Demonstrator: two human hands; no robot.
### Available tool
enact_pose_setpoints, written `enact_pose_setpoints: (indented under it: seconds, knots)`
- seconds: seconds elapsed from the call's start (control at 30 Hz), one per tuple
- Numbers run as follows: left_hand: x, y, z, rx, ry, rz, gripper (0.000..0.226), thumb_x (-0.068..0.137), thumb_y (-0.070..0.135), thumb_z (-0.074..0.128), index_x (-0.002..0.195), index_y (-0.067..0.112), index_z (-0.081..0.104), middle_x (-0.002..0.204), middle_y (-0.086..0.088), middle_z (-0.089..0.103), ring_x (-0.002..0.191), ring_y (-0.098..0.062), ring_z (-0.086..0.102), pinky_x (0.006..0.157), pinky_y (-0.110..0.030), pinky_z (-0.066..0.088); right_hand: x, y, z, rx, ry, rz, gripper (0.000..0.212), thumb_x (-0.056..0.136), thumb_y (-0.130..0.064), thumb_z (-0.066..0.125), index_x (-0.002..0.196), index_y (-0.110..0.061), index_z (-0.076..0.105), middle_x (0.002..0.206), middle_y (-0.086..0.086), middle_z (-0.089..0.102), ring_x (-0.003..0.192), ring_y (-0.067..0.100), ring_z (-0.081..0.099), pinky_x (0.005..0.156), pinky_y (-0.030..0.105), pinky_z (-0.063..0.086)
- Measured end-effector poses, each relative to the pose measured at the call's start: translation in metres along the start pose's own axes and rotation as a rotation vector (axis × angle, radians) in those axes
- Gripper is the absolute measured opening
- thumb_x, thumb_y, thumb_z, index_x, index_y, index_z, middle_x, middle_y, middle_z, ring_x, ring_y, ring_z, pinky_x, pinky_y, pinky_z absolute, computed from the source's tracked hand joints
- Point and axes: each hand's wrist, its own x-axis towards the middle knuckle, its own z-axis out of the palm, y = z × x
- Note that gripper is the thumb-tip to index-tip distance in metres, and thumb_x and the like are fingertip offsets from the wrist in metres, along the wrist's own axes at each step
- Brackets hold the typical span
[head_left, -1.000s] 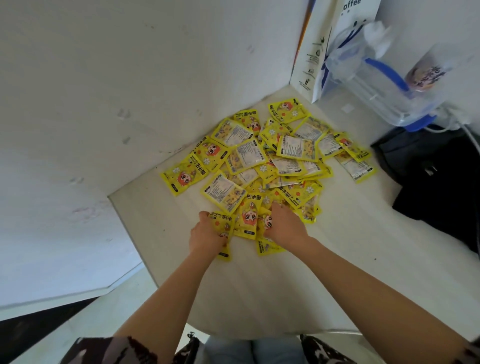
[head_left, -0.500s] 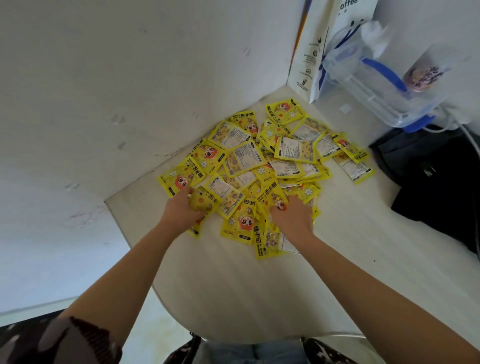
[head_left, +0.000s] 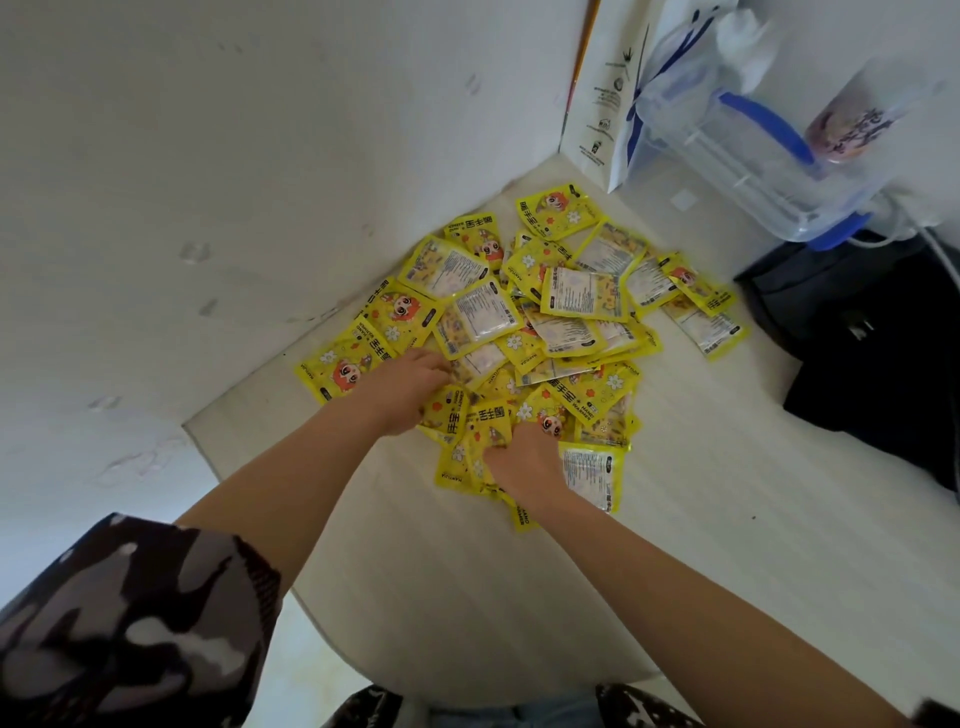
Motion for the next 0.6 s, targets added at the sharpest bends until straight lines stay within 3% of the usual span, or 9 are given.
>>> enact_pose_setpoints:
  seconds: [0.1, 0.2, 0.3, 0.37, 0.43, 0.5, 0.6]
  knots:
    - [0.000, -0.002, 0.008, 0.052, 0.023, 0.030, 0.055, 0.080, 0.003, 0.062, 0.132, 0.015, 0.052, 0.141, -0.001, 0.043, 0.134, -0.025, 0.034, 0.100, -0.038, 0.041, 0.001, -0.006, 0.003, -0.061, 0.000, -0.007, 0.023, 0.090, -0.015, 0.053, 0.069, -0.012, 0.043, 0.068, 0.002, 0.048, 0.068, 0.024, 0.051, 0.048, 0.025, 0.033]
    - [-0.003, -0.002, 0.014, 0.066, 0.054, -0.013, 0.043, 0.082, 0.007, 0.063, 0.123, 0.016, 0.055, 0.128, -0.003, 0.048, 0.124, -0.026, 0.043, 0.106, -0.040, 0.031, 0.004, -0.009, 0.006, -0.055, -0.012, -0.012, 0.009, 0.091, -0.017, 0.053, 0.090, -0.008, 0.052, 0.082, 0.006, 0.055, 0.075, 0.024, 0.055, 0.050, 0.026, 0.035]
    - [-0.007, -0.002, 0.016, 0.060, 0.053, -0.064, 0.044, 0.081, 0.014, 0.068, 0.122, 0.017, 0.052, 0.121, -0.002, 0.048, 0.120, -0.025, 0.046, 0.113, -0.048, 0.023, 0.005, -0.011, 0.009, -0.050, 0.006, -0.011, 0.011, 0.092, -0.017, 0.055, 0.092, -0.011, 0.046, 0.088, 0.007, 0.055, 0.075, 0.023, 0.054, 0.047, 0.026, 0.033]
    - [-0.010, -0.003, 0.017, 0.049, 0.054, -0.091, 0.049, 0.080, 0.021, 0.071, 0.124, 0.018, 0.050, 0.120, -0.002, 0.048, 0.122, -0.023, 0.044, 0.112, -0.053, 0.022, 0.007, -0.014, 0.012, -0.004, 0.038, -0.007, 0.022, 0.091, -0.015, 0.058, 0.108, -0.010, 0.045, 0.092, 0.007, 0.057, 0.076, 0.023, 0.056, 0.050, 0.028, 0.039]
    - [-0.013, -0.004, 0.018, 0.024, 0.071, -0.106, 0.051, 0.078, 0.025, 0.074, 0.122, 0.017, 0.050, 0.119, -0.003, 0.049, 0.119, -0.024, 0.045, 0.106, -0.048, 0.031, 0.008, -0.016, 0.013, 0.067, 0.063, -0.006, 0.046, 0.089, -0.011, 0.062, 0.126, -0.009, 0.036, 0.089, 0.005, 0.055, 0.080, 0.025, 0.060, 0.059, 0.035, 0.049]
    - [-0.015, -0.005, 0.018, 0.004, 0.086, -0.125, 0.050, 0.077, 0.026, 0.074, 0.120, 0.016, 0.049, 0.118, -0.003, 0.051, 0.114, -0.025, 0.047, 0.092, -0.041, 0.039, 0.008, -0.018, 0.014, 0.137, 0.067, -0.004, 0.058, 0.086, -0.009, 0.066, 0.133, -0.011, 0.030, 0.087, 0.002, 0.053, 0.079, 0.025, 0.061, 0.061, 0.037, 0.053]
    - [-0.021, -0.004, 0.017, -0.054, 0.094, -0.202, 0.042, 0.080, 0.027, 0.071, 0.112, 0.017, 0.046, 0.107, -0.008, 0.056, 0.103, -0.028, 0.049, 0.081, -0.039, 0.041, 0.011, -0.020, 0.010, 0.164, 0.032, -0.003, 0.042, 0.085, -0.013, 0.068, 0.116, -0.010, 0.039, 0.083, -0.001, 0.048, 0.069, 0.016, 0.050, 0.049, 0.026, 0.043]
